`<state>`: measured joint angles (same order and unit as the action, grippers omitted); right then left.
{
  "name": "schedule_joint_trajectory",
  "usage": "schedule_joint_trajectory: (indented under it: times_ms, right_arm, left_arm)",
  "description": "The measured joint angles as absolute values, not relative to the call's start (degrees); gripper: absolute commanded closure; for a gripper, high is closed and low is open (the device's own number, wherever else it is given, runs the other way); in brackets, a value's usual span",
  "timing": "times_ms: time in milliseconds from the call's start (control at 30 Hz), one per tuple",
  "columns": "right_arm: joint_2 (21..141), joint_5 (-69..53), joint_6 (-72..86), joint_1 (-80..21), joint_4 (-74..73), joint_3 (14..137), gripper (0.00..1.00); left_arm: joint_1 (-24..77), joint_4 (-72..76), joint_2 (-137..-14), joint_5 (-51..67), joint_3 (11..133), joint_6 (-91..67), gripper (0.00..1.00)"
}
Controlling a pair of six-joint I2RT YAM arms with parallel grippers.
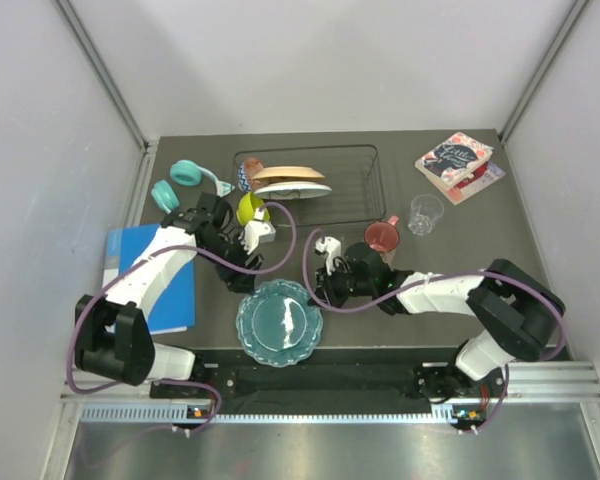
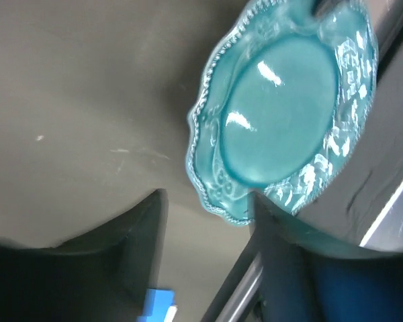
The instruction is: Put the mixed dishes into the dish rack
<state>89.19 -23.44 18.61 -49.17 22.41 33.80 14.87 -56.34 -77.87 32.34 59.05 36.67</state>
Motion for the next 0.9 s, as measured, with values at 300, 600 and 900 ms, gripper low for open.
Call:
schedule_joint_trajectory:
  times_ms: [300, 600, 900]
  right_arm:
    - [82.1, -14.7, 9.0, -52.7, 14.2, 40.7, 1.00]
    - [81.1, -8.7, 4.6, -54.8, 11.5, 42.6, 1.00]
    - [80.6, -5.7, 2.6, -57.3, 10.9, 43.4, 1.00]
  left_arm:
    - [14.9, -62.9, -80.1, 38.1, 60.5, 43.4, 0.04]
    - [14.9, -60.1, -83.2, 40.8, 60.1, 42.7, 0.01]
    - [14.1, -53.1, -85.1, 41.2, 59.9, 39.6, 0.02]
